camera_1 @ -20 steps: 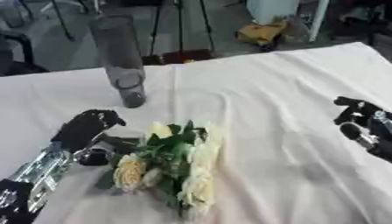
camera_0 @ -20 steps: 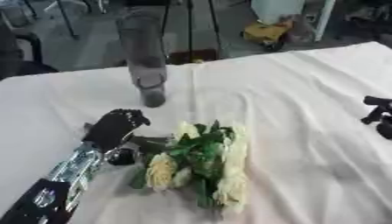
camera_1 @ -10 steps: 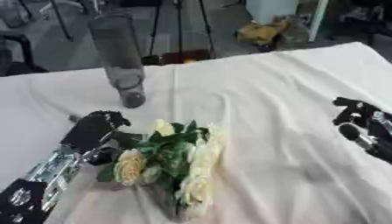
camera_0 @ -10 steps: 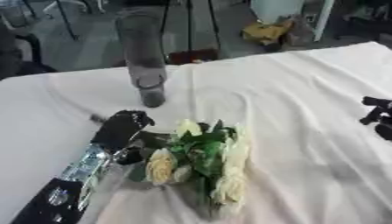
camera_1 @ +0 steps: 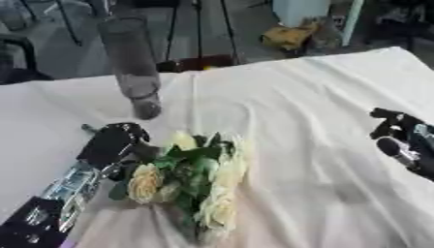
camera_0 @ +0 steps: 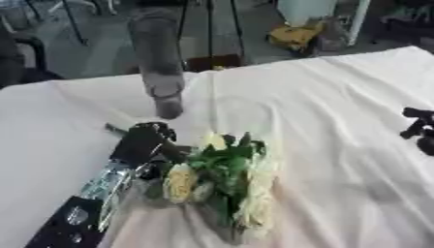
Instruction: Arrange flowers into the vase.
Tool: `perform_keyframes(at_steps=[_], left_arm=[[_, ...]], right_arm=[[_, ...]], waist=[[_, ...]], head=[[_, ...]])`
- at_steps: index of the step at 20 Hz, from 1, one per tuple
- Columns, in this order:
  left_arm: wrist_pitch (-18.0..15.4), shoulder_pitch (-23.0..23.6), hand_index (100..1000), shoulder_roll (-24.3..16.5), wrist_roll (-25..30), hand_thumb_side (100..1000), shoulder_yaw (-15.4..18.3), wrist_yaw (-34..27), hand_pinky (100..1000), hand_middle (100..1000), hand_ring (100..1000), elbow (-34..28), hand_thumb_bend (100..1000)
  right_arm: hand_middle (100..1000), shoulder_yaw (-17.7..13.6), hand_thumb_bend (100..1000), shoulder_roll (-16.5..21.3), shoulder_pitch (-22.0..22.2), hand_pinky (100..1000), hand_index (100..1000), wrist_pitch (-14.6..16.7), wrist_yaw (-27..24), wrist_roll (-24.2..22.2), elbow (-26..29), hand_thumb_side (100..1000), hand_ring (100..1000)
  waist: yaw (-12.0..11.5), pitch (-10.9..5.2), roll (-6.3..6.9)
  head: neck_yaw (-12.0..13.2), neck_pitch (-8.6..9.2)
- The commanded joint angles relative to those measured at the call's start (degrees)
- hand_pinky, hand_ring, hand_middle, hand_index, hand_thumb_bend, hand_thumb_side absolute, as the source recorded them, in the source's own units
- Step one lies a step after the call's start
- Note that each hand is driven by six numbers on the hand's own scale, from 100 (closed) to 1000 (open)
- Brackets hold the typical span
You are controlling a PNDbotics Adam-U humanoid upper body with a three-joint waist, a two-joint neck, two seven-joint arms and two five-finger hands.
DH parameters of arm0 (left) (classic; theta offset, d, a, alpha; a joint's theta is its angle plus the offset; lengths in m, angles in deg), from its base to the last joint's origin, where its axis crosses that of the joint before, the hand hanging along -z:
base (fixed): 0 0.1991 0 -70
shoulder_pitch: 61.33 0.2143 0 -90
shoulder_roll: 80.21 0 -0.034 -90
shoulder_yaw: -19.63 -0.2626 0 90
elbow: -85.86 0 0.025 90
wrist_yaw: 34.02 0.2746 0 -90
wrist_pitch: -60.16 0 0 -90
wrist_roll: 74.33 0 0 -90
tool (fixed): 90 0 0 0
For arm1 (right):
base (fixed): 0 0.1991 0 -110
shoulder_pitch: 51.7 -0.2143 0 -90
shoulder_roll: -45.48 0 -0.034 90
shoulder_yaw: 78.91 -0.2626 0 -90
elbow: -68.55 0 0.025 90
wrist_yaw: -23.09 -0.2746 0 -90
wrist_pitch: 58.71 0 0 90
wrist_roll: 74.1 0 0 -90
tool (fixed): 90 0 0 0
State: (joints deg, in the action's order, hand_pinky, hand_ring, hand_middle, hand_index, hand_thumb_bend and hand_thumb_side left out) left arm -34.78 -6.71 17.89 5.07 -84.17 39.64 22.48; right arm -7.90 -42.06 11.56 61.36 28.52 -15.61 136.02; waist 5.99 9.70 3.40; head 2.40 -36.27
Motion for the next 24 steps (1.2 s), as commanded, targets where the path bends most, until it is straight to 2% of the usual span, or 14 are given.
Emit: perform_keyframes(at_steps=[1, 2, 3, 4, 5, 9, 12, 13, 15, 17, 24], left_arm=[[-0.01, -0.78, 438, 1.16, -2.47, 320, 0.06, -0.95, 277, 184, 327, 0.51, 587], [0.05, -0.81, 438, 1.30, -3.33, 320, 0.10, -1.32, 277, 184, 327, 0.60, 587], [0.07, -0.84, 348, 1.38, -4.09, 346, 0.09, -1.63, 164, 100, 221, 0.75, 680], [0.06, -0.93, 348, 1.54, -4.89, 346, 0.17, -2.13, 164, 100, 221, 0.66, 680], [-0.04, -0.98, 292, 1.65, -5.78, 349, 0.18, -2.71, 100, 100, 160, 0.58, 762], [-0.58, -1.00, 252, 1.75, -7.89, 360, -0.11, -4.38, 100, 100, 107, 0.96, 781], [-0.68, -0.89, 228, 1.51, -8.26, 395, -0.18, -5.70, 100, 100, 100, 0.22, 805], [-0.66, -0.86, 215, 1.38, -8.35, 409, -0.15, -6.33, 100, 100, 100, -0.36, 846], [-0.41, -0.84, 184, 1.08, -8.54, 447, -0.07, -7.58, 100, 100, 100, -1.81, 998], [0.15, -0.89, 152, 0.77, -9.02, 442, 0.06, -8.86, 100, 100, 100, -3.53, 1000], [1.31, -0.84, 143, 0.35, -9.14, 419, -0.17, -10.40, 100, 100, 100, -5.61, 1000]], right_arm=[[485, 0.01, 698, 1.12, -1.01, 709, 838, 0.22, 0.02, -0.08, 0.51, 715, 989], [485, 0.00, 698, 1.10, -1.02, 709, 838, 0.22, 0.01, -0.07, 0.52, 715, 989], [485, 0.00, 698, 1.08, -1.03, 709, 839, 0.21, 0.00, -0.07, 0.54, 714, 988], [485, 0.01, 698, 1.05, -1.04, 709, 839, 0.20, 0.00, -0.08, 0.55, 714, 988], [485, 0.00, 697, 1.02, -1.03, 709, 839, 0.18, -0.01, -0.08, 0.58, 716, 988], [485, -0.04, 701, 0.89, -1.04, 709, 839, 0.09, -0.02, -0.08, 0.72, 721, 988], [485, -0.07, 696, 0.84, -1.02, 709, 839, 0.00, -0.01, -0.08, 0.82, 720, 988], [485, -0.09, 695, 0.84, -0.99, 709, 839, -0.03, 0.00, -0.08, 0.83, 721, 988], [485, -0.11, 694, 0.82, -0.96, 709, 839, -0.08, 0.01, -0.08, 0.87, 723, 988], [485, -0.14, 693, 0.76, -0.95, 709, 839, -0.14, 0.00, -0.06, 0.95, 726, 988], [485, -0.17, 693, 0.69, -0.93, 709, 839, -0.28, 0.00, -0.08, 1.12, 727, 988]], waist=[[0.23, -0.37, -0.41], [0.22, -0.37, -0.42], [0.22, -0.38, -0.42], [0.21, -0.40, -0.43], [0.21, -0.41, -0.43], [0.21, -0.45, -0.42], [0.18, -0.51, -0.40], [0.15, -0.53, -0.39], [0.10, -0.59, -0.35], [0.04, -0.66, -0.33], [0.02, -0.72, -0.30]], head=[[0.11, -0.17], [0.12, -0.17], [0.13, -0.17], [0.12, -0.17], [0.14, -0.16], [0.22, -0.06], [0.21, 0.00], [0.23, 0.00], [0.25, 0.03], [0.25, 0.06], [0.30, 0.10]])
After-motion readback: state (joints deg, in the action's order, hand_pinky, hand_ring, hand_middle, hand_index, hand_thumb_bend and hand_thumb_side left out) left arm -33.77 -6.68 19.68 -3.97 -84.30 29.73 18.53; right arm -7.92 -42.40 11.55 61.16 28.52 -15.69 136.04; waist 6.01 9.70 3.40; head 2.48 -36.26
